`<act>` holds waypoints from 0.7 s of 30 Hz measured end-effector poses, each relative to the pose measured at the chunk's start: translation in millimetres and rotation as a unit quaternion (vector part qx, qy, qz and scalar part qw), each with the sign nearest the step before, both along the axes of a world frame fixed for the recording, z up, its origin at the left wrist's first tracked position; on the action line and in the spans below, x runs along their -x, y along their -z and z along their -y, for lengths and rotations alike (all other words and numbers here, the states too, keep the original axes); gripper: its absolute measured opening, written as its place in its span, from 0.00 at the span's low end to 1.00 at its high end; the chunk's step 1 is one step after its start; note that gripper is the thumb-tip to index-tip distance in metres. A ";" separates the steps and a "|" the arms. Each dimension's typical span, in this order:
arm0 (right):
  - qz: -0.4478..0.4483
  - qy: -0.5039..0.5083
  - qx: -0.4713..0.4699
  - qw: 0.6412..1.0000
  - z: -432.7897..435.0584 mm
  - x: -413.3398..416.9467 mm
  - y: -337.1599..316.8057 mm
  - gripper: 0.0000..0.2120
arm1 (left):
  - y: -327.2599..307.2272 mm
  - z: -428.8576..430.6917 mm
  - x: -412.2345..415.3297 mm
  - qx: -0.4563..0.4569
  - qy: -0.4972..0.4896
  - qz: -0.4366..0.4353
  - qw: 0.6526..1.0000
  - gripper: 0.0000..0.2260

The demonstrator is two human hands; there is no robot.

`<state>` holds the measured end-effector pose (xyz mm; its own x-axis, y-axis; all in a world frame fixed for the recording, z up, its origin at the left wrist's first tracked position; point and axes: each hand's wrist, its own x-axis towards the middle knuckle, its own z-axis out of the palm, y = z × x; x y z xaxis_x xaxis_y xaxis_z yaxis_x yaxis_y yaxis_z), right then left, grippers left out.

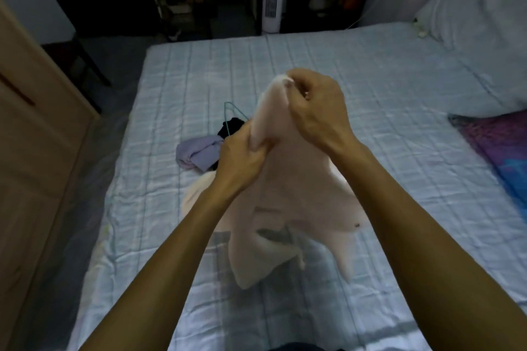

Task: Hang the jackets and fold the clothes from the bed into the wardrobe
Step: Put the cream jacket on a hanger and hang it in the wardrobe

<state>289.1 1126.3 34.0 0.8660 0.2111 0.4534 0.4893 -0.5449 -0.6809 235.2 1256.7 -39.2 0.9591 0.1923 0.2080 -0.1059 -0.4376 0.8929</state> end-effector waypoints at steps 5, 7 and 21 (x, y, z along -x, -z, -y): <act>0.044 0.019 -0.089 0.995 39.7 14.0 -35.3 0.07 | -29.3 33.1 -6.0 0.044 0.038 0.068 0.996 0.04; 0.015 0.011 -0.099 0.995 57.5 17.2 -35.0 0.07 | -31.9 46.6 -9.1 0.045 0.037 0.058 0.997 0.05; -0.210 0.071 0.120 0.968 144.4 17.8 64.5 0.06 | 22.2 88.0 -33.7 -0.023 0.148 -0.061 0.987 0.07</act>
